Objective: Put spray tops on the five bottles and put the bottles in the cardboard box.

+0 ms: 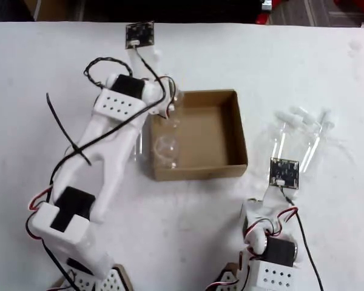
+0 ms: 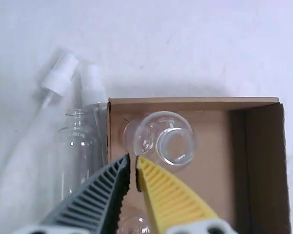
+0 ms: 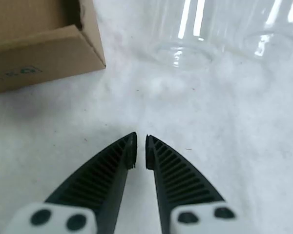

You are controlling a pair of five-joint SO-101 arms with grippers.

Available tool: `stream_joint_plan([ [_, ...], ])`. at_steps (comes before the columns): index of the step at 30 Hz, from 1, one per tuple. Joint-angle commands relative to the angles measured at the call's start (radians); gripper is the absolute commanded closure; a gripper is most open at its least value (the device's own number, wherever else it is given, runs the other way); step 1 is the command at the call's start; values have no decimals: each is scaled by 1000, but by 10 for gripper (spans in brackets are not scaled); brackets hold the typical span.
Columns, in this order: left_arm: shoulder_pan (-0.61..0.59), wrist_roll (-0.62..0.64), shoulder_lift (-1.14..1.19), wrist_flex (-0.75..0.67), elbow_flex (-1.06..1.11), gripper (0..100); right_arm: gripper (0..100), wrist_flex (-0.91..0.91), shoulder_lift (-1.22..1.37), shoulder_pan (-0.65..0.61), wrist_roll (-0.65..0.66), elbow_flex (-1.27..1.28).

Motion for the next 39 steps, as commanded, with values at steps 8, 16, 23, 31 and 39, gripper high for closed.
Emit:
stream_joint_plan([
  [8,139,14,-214,63,-52,980,981,2,-4,8,-9,9],
  [16,189,18,13,71,-252,980,981,2,-4,8,-9,9],
  [23,191,14,232,72,-350,980,981,2,-4,8,-9,9],
  [31,174,11,432,83,-480,980,981,2,-4,8,-9,9],
  [39,173,9,536,129,-574,980,981,2,-4,8,-9,9],
])
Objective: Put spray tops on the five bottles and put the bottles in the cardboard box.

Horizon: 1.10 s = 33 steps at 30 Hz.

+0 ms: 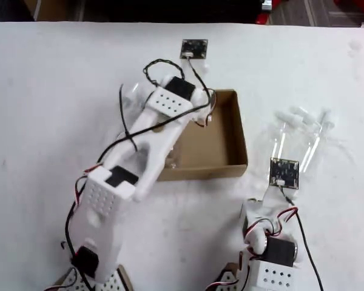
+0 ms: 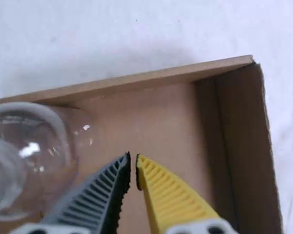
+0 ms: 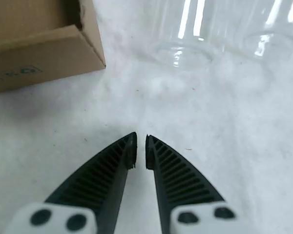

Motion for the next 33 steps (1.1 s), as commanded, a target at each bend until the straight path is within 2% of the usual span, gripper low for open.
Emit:
stream_joint_plan([
  [1,-1,6,28,12,-69,980,981,2,-4,8,-9,9],
  [6,12,-44,70,12,-74,980,981,2,-4,8,-9,9],
  [19,8,-51,82,15,-63,980,981,2,-4,8,-9,9],
  [25,47,-51,61,58,-94,980,981,2,-4,8,-9,9],
  [33,51,-49,25,209,-285,980,981,2,-4,8,-9,9],
])
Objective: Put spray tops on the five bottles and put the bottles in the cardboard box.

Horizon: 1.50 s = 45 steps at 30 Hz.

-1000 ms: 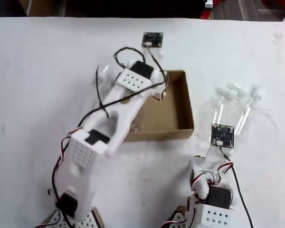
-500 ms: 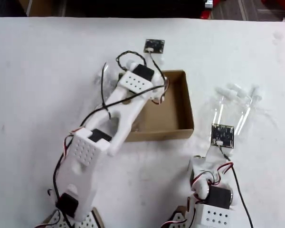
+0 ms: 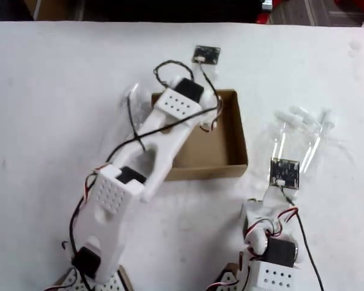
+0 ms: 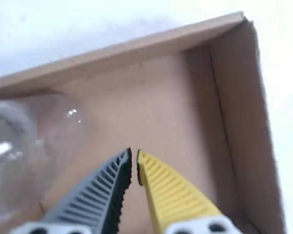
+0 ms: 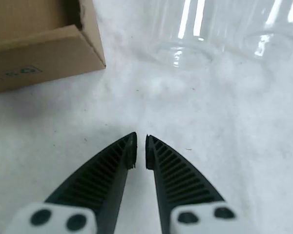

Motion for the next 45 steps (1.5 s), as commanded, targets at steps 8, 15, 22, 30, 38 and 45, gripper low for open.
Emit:
stream_joint_plan([
  [8,7,-9,-68,423,-655,980,981,2,-4,8,-9,9],
  [15,-90,-9,-171,417,-844,980,981,2,-4,7,-8,9],
  [22,-153,-9,-519,417,-644,980,981,2,-4,7,-8,9],
  [30,-331,-9,-898,414,-408,980,981,2,-4,7,-8,9],
  [38,-498,-12,-1214,411,-94,980,981,2,-4,7,-8,9],
  [45,-501,-69,-1465,410,210,980,981,2,-4,8,-5,9],
])
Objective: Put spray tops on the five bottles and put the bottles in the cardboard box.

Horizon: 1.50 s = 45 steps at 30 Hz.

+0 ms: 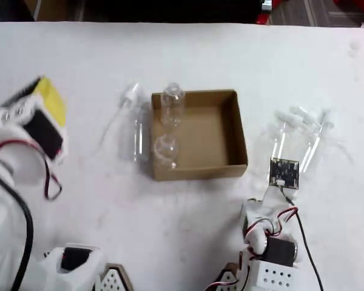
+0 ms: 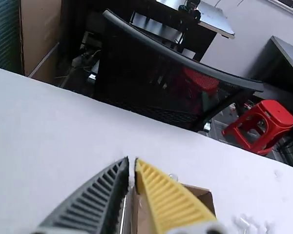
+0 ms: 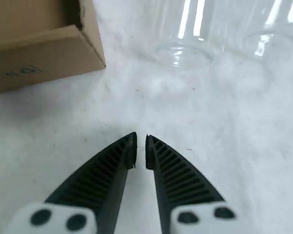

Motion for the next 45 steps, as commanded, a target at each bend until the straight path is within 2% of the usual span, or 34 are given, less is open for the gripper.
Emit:
stream_joint_plan([
  [1,-13,-109,-160,-11,190,980,981,2,-4,8,-5,9],
  [5,-13,-255,-298,-91,393,980,981,2,-4,8,-5,9],
  [9,-13,-322,-432,-226,674,980,981,2,-4,8,-5,9],
  [12,-42,-328,-542,-353,918,980,981,2,-4,8,-5,9],
  [19,-137,-325,-849,-770,1488,980,981,2,-4,4,-5,9],
  [24,-111,-324,-1058,-921,1801,979,980,2,-4,4,-5,9],
  [26,-88,-324,-1139,-930,1875,973,978,2,-4,2,-5,9],
  [30,-47,-322,-1299,-928,1984,872,978,2,-4,2,-5,9],
  [32,-45,-322,-1303,-937,2019,845,978,1,-4,1,-5,9],
  [39,-45,-327,-1285,-988,2074,887,977,-27,-4,-35,-5,9],
  [45,-45,-325,-1285,-997,2082,919,977,-265,-4,-183,-5,9],
])
